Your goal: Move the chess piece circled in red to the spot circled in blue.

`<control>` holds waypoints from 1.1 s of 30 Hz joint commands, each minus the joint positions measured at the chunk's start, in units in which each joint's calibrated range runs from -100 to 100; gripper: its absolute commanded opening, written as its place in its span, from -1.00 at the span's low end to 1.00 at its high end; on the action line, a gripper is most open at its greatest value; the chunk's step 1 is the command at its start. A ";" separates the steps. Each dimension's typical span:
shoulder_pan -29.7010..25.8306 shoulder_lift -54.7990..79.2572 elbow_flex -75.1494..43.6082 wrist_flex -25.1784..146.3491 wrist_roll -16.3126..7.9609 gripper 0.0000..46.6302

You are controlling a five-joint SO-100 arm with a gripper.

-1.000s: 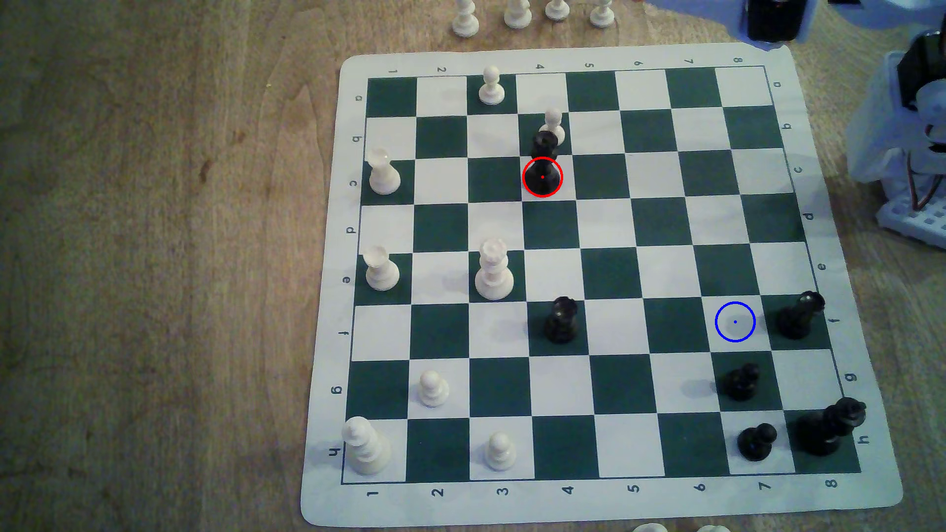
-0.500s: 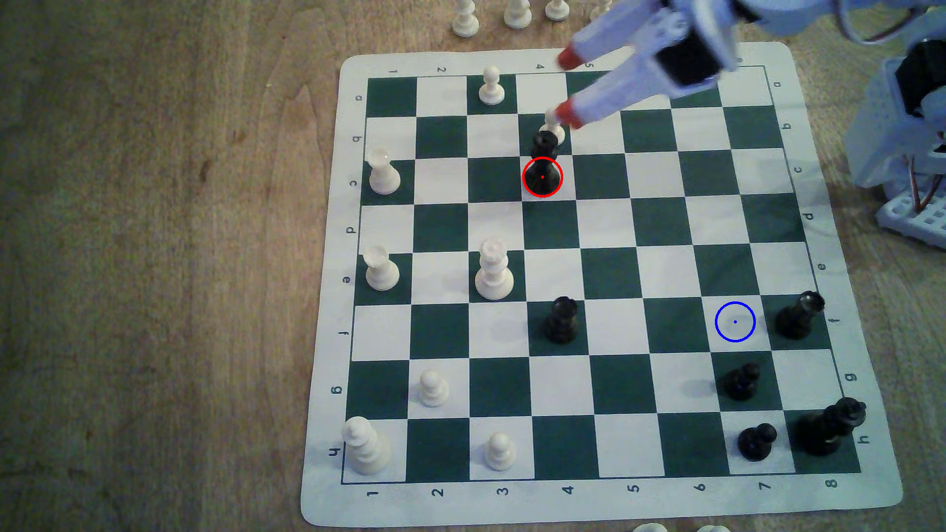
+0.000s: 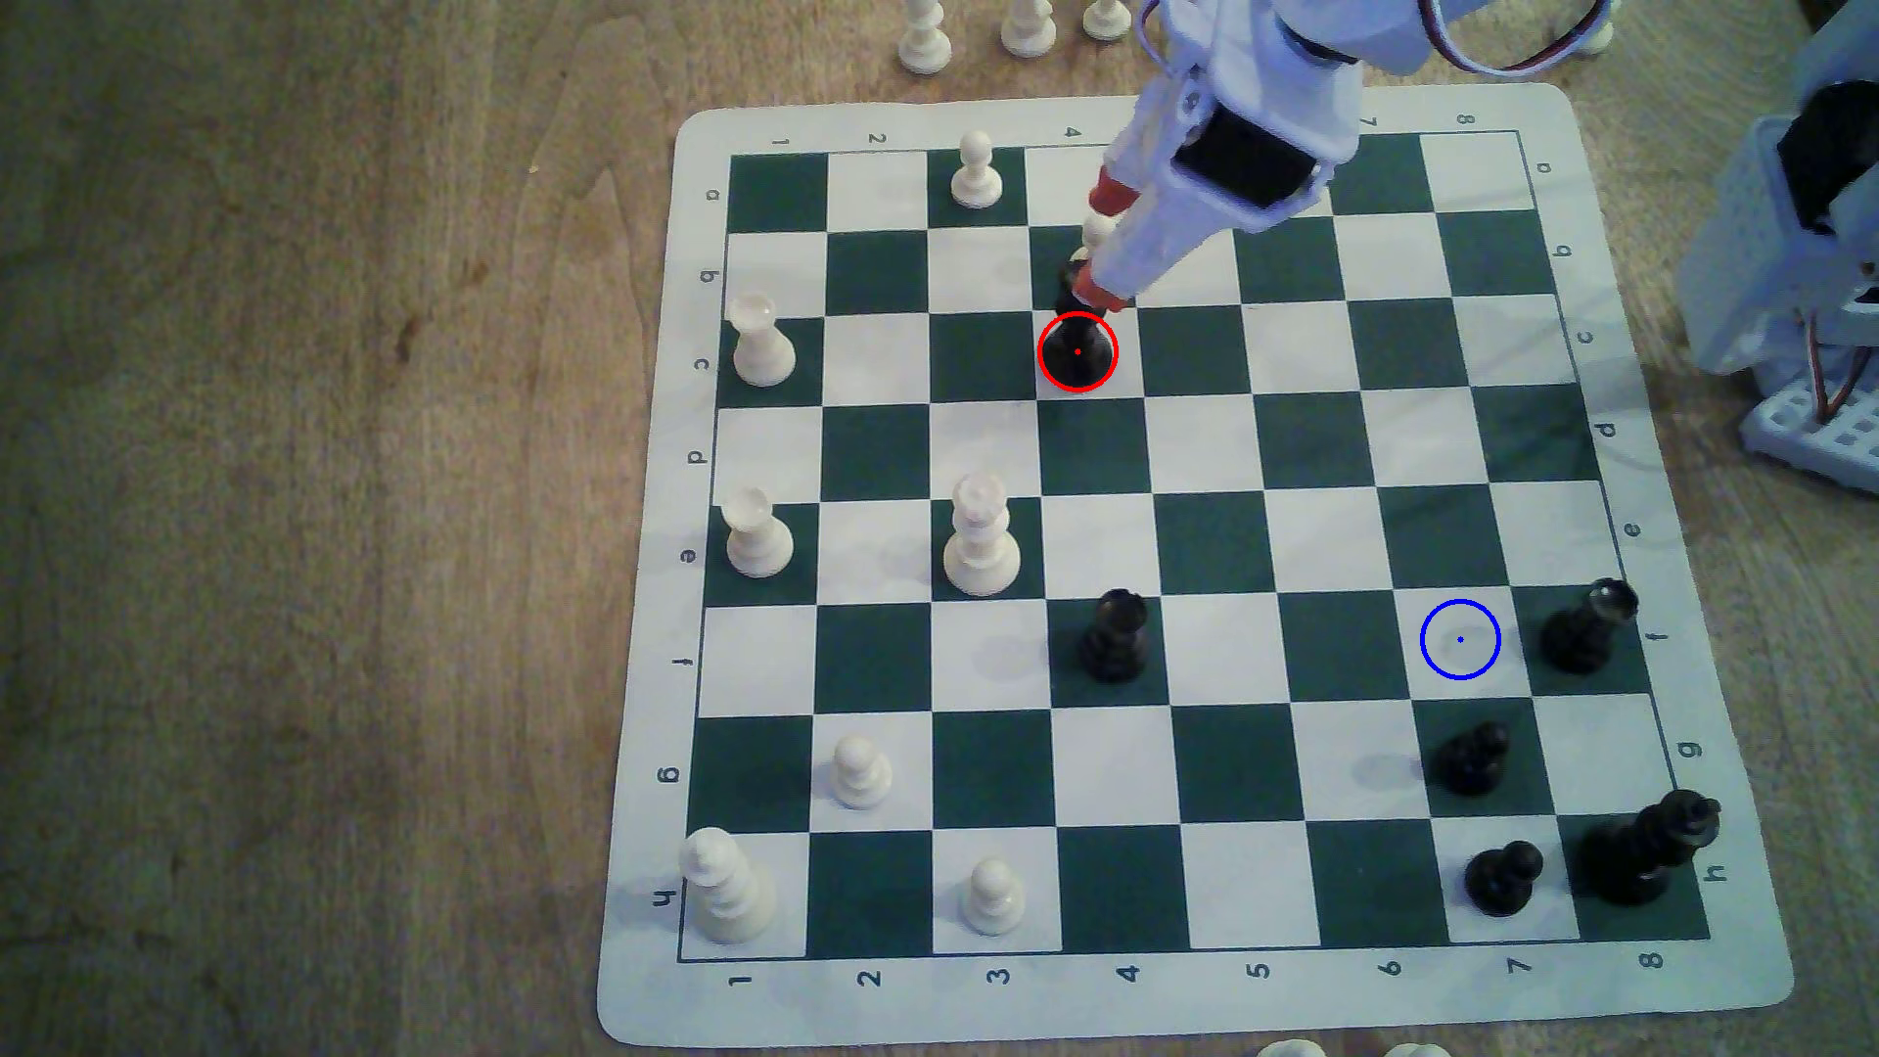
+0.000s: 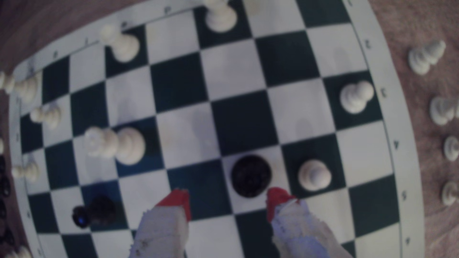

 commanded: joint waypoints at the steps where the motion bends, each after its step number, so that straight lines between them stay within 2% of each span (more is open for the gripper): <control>1: -0.49 -0.17 -5.12 0.69 -0.34 -0.30; 24: 0.91 9.08 -4.49 -9.46 -0.73 -0.31; 33: 1.93 6.54 -4.40 -7.91 -0.44 -0.31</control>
